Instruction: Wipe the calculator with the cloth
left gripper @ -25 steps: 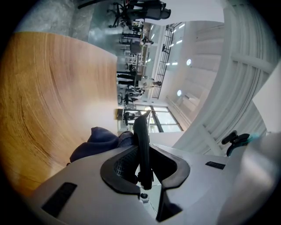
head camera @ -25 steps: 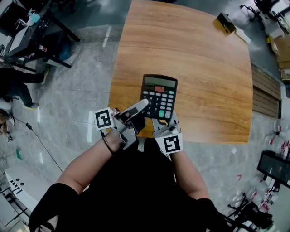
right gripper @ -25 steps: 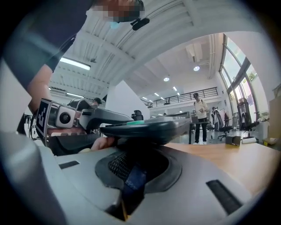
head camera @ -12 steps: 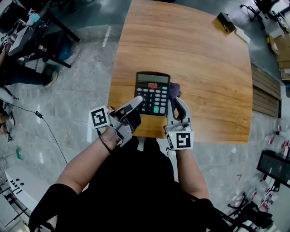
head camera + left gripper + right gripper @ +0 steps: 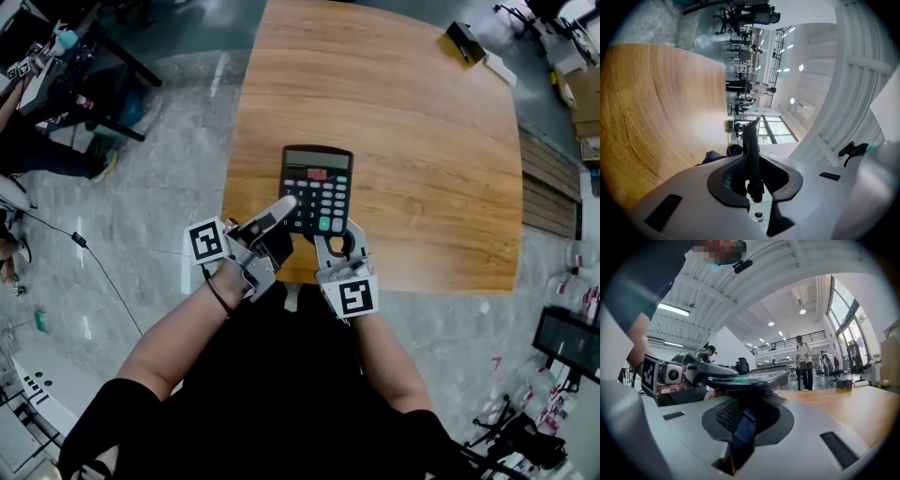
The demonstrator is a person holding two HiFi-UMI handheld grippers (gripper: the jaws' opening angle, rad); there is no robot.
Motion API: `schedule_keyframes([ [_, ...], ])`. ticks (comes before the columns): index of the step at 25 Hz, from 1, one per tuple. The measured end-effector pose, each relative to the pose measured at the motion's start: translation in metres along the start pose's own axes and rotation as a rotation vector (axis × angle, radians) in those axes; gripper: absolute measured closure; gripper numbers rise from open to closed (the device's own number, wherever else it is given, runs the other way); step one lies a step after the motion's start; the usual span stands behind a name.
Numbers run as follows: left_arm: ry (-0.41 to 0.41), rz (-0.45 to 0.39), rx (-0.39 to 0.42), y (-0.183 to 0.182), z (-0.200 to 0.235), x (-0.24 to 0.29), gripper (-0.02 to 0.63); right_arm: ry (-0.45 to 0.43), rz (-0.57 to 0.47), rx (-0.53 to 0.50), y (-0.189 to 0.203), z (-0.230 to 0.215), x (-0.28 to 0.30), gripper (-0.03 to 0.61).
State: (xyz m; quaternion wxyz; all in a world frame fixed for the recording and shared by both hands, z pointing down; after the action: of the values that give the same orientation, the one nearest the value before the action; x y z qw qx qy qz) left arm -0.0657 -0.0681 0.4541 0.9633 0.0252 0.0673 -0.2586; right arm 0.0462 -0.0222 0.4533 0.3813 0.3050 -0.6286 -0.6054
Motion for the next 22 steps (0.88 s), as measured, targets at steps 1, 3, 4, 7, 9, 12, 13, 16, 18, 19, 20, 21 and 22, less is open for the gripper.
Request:
schedule_keyframes([
  [1, -0.002, 0.006, 0.008, 0.0, -0.001, 0.001, 0.54, -0.021, 0.005, -0.002, 0.0, 0.008, 0.002, 0.531],
  [3, -0.008, 0.016, 0.026, 0.001, -0.002, 0.002, 0.54, -0.05, 0.016, 0.009, 0.001, 0.021, 0.004, 0.531],
  [4, -0.012, 0.019, 0.032, 0.0, -0.001, 0.003, 0.54, -0.057, 0.021, 0.017, 0.002, 0.024, 0.004, 0.531],
  [7, -0.023, 0.012, 0.031, -0.002, 0.001, 0.002, 0.54, -0.069, 0.025, 0.011, 0.004, 0.027, 0.0, 0.531],
  [9, -0.024, 0.003, 0.029, -0.003, 0.002, 0.0, 0.54, -0.07, 0.027, 0.005, 0.005, 0.027, -0.005, 0.531],
  [12, -0.026, -0.009, 0.025, -0.003, 0.002, -0.001, 0.54, -0.058, 0.038, 0.006, 0.006, 0.023, -0.014, 0.531],
  [13, -0.027, -0.011, 0.021, -0.003, 0.003, -0.001, 0.54, -0.049, 0.042, 0.01, 0.007, 0.021, -0.017, 0.531],
  [16, -0.032, -0.015, 0.018, -0.003, 0.004, -0.002, 0.54, 0.001, 0.058, 0.028, 0.011, 0.006, -0.028, 0.531],
  [18, -0.033, -0.012, 0.019, -0.002, 0.006, -0.003, 0.54, 0.032, 0.063, 0.015, 0.013, -0.004, -0.034, 0.531],
  [19, -0.033, -0.009, 0.021, -0.001, 0.006, -0.005, 0.54, 0.041, 0.065, -0.001, 0.014, -0.006, -0.036, 0.531],
  [20, -0.033, -0.004, 0.023, -0.001, 0.007, -0.006, 0.54, 0.046, 0.07, -0.017, 0.015, -0.007, -0.037, 0.531],
  [21, -0.033, -0.001, 0.024, 0.0, 0.007, -0.006, 0.54, 0.05, 0.077, -0.028, 0.016, -0.007, -0.038, 0.531],
  [22, -0.032, 0.001, 0.023, 0.001, 0.008, -0.007, 0.54, 0.058, 0.084, -0.031, 0.018, -0.009, -0.039, 0.531],
])
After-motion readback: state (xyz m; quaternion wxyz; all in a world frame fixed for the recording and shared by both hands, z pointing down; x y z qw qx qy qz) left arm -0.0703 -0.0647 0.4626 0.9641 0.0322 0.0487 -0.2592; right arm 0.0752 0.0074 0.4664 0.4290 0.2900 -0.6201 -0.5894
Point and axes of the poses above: the fingertips, and each gripper's own axes: x forward along the fingers, z to its left, y out of its underside, the point moved 5 cm from there along -x, backward along the fingers, and after that the axes turned 5 degrees about z, right-handed, at the moved point
